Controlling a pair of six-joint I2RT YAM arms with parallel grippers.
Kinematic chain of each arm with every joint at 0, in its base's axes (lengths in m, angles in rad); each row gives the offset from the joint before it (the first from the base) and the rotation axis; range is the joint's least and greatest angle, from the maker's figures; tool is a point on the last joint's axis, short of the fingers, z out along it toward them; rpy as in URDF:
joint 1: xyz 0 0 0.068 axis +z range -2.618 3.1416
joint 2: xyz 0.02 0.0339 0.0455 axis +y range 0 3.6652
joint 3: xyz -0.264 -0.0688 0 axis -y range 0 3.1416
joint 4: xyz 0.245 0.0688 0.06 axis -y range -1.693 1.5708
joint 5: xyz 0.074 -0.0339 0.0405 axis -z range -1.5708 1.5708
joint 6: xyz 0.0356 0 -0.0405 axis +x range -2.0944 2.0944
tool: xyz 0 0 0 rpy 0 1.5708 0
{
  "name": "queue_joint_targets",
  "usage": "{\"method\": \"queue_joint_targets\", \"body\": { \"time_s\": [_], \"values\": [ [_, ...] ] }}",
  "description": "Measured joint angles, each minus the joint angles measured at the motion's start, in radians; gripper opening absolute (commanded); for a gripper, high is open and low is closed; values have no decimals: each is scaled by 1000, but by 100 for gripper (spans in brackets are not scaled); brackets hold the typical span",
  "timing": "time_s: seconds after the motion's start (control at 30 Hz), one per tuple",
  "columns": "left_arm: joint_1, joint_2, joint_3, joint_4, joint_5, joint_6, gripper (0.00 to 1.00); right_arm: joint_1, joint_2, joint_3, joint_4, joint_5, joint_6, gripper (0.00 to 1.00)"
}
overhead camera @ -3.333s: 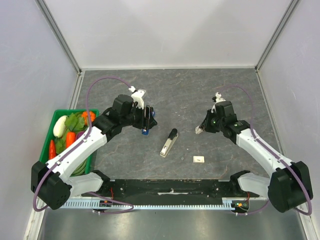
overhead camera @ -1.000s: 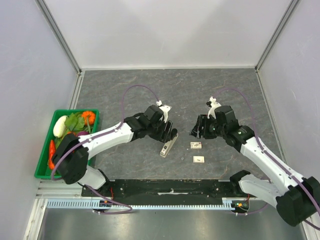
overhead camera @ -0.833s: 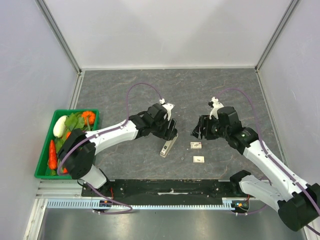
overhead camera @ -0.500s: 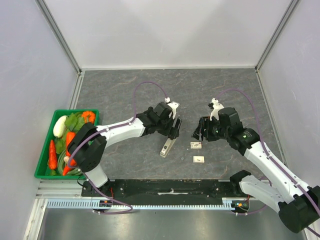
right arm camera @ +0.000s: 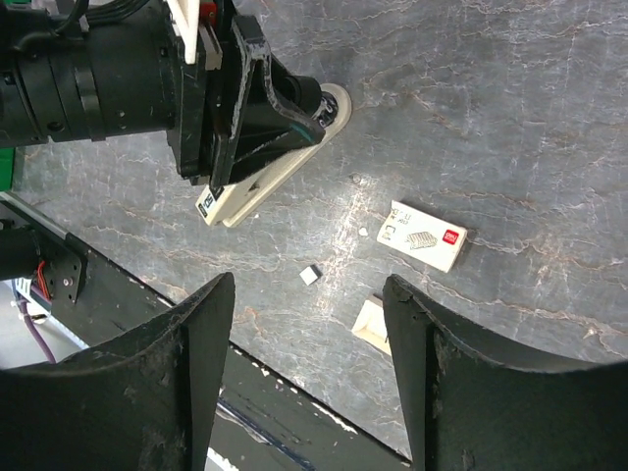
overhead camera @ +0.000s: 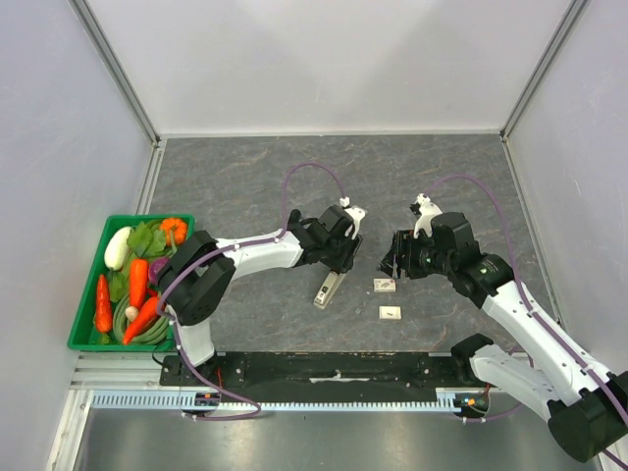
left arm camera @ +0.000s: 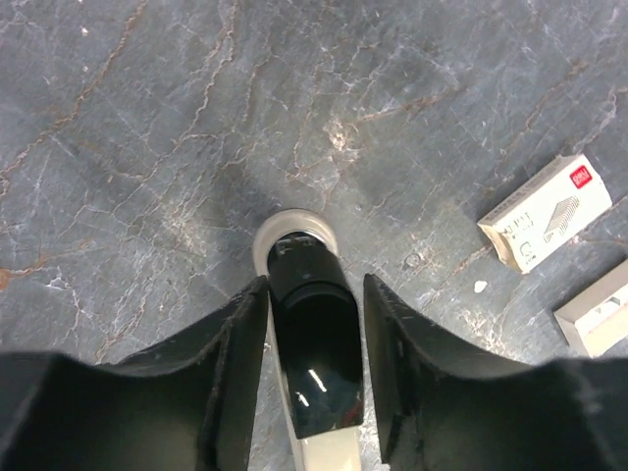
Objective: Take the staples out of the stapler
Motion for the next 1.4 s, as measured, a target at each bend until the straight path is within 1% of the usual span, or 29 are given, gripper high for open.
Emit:
{"method": "queue_joint_targets", "body": {
  "time_s": [0.1, 0.13, 0.17, 0.43, 0.53, 0.63, 0.8, 0.9, 0.97, 1.13, 1.3, 1.4],
  "values": [
    [-2, 6, 9, -5, -24, 13, 30, 0, 0, 0, -5, 0, -2, 68],
    [-3, 6, 10, -5, -29, 17, 15, 0, 0, 0, -6, 0, -3, 68],
    [-3, 6, 11, -6, -36, 21, 2, 0, 0, 0, -7, 0, -5, 68],
    [-3, 3, 21, -28, -84, 60, 2, 0, 0, 1, -8, 0, -11, 67],
    [-3, -21, 39, -73, -76, 94, 2, 0, 8, 16, -13, 2, -22, 67],
    [-3, -71, 77, -134, -32, 132, 2, 0, 26, 56, -14, 9, -38, 67],
    [0, -212, 159, -216, 132, 196, 2, 0, 43, 119, 1, 6, -60, 66],
    [20, -306, 185, -245, 262, 235, 2, 0, 60, 169, 0, -11, -88, 65],
    [49, -362, 188, -263, 361, 253, 2, 0, 87, 231, -6, -44, -115, 63],
    [124, -458, 169, -297, 564, 285, 2, 0, 130, 356, -9, -177, -179, 61],
    [134, -516, 123, -316, 733, 303, 2, 19, 147, 413, -22, -334, -240, 61],
    [133, -538, 105, -320, 804, 307, 2, 39, 148, 426, -51, -404, -269, 61]
  ]
}}
